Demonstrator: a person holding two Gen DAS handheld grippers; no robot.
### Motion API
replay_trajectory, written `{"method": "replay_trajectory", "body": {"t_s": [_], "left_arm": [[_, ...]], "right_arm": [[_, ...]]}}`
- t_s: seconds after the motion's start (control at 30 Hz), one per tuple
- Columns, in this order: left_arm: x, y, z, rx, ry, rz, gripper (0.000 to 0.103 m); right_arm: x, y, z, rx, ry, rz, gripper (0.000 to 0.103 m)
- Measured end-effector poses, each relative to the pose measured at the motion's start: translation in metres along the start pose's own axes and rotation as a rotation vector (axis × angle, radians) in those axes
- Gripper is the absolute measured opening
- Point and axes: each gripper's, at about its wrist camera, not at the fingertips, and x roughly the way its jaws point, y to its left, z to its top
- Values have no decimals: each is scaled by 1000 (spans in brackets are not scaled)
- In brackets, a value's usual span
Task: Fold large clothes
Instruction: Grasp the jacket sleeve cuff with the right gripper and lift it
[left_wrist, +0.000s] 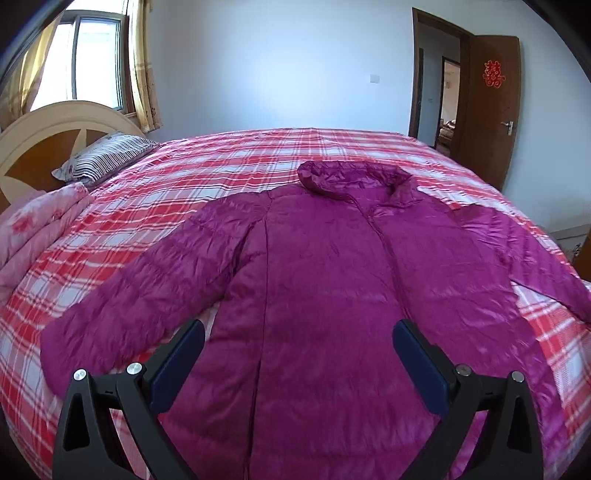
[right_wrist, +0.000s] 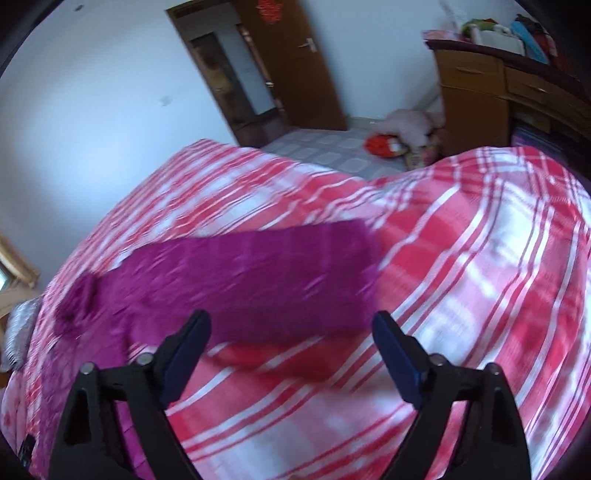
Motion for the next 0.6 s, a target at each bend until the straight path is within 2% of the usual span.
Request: {"method": "replay_trajectory", "body": {"t_s": [0.03, 0.07, 0.17, 0.23, 0.3, 0.33, 0.37, 0.4, 0.47, 0.6], "left_arm": [[5, -1, 2, 0, 2, 6, 102], [10, -3, 4, 2, 1, 10, 102], [25, -9, 7, 25, 2, 31, 102], [35, -13, 7, 41, 13, 41, 102], [44, -15, 5, 43, 36, 38, 102], [46, -15, 4, 40, 43, 34, 102], [49, -16, 2, 39, 48, 32, 102], [50, -16, 0, 39, 53, 31, 102], [52, -14, -2, 34, 61, 27, 102], [52, -9, -3, 20, 63, 21, 102]], "right_arm": [[9, -8, 10, 2, 15, -41, 85], [18, -12, 18, -5, 40, -72, 80], [36, -16, 27, -25, 79, -125, 73], [46, -15, 27, -50, 99, -134, 67], [58, -10, 25, -93, 114, -147, 66], [60, -5, 25, -131, 103, -169, 61], [64, -4, 26, -147, 105, -171, 49], [69, -2, 26, -159, 115, -174, 43], [78, 3, 24, -208, 135, -204, 23], [76, 11, 24, -260, 121, -190, 11]]}}
